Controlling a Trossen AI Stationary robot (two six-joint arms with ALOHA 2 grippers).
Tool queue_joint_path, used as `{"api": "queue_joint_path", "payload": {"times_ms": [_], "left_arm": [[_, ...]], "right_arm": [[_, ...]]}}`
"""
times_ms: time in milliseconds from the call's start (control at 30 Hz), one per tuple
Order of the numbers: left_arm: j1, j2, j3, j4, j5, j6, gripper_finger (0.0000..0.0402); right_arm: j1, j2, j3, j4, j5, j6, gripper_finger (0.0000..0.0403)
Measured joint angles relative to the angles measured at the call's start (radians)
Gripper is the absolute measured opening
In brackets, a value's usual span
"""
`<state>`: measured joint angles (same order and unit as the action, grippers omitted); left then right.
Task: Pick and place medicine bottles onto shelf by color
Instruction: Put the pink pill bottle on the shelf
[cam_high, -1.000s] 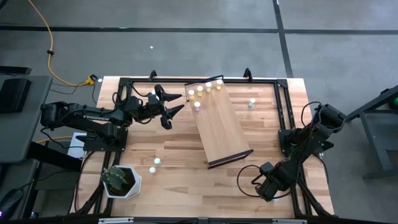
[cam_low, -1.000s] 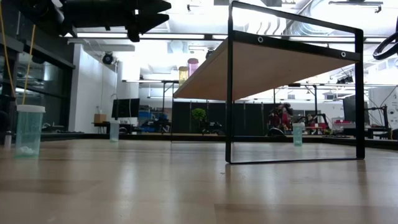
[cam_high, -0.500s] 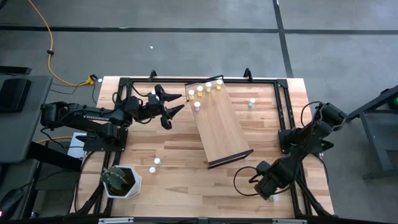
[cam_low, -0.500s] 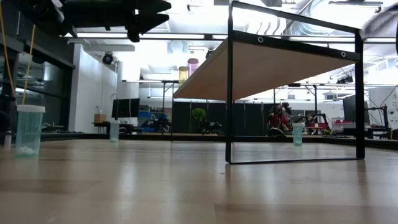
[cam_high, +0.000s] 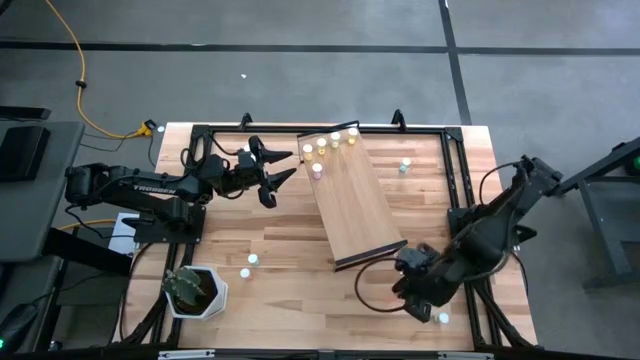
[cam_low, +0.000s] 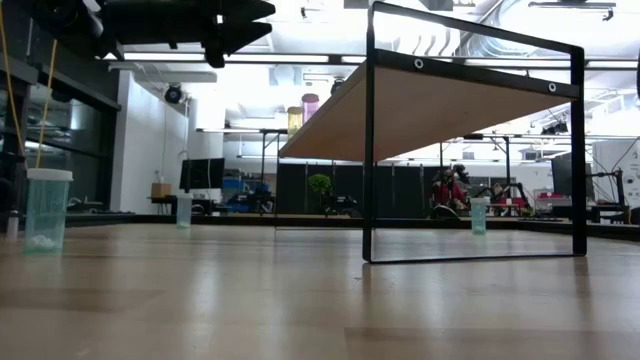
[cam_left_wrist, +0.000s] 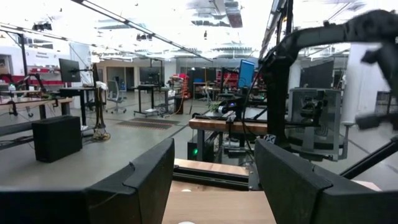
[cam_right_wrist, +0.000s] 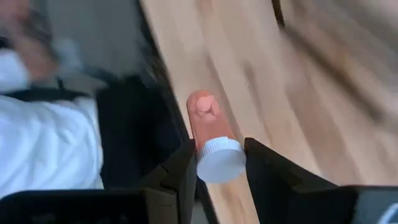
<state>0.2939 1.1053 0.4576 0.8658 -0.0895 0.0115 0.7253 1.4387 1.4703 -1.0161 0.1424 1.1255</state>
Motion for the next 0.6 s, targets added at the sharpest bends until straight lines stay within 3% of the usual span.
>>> {"api": "queue_joint_path", "payload": {"times_ms": [133,300,600], "left_arm": [[0.000,0.000,0.000,0.000,0.000,-0.006,0.0213],[-0.001,0.000,0.000,0.000,0.000,-0.025,0.0213],[-0.001,0.000,0.000,0.000,0.000,-0.045,0.0213]], "right_arm": [[-0.076,0.000,0.161,-0.074,0.103,-0.193,0.0110],[-0.285,0.000,0.289,-0.257,0.170,-0.391,0.0110],[-0.685,0.093,0.310,-0.238,0.063,-0.790,0.0110]]}}
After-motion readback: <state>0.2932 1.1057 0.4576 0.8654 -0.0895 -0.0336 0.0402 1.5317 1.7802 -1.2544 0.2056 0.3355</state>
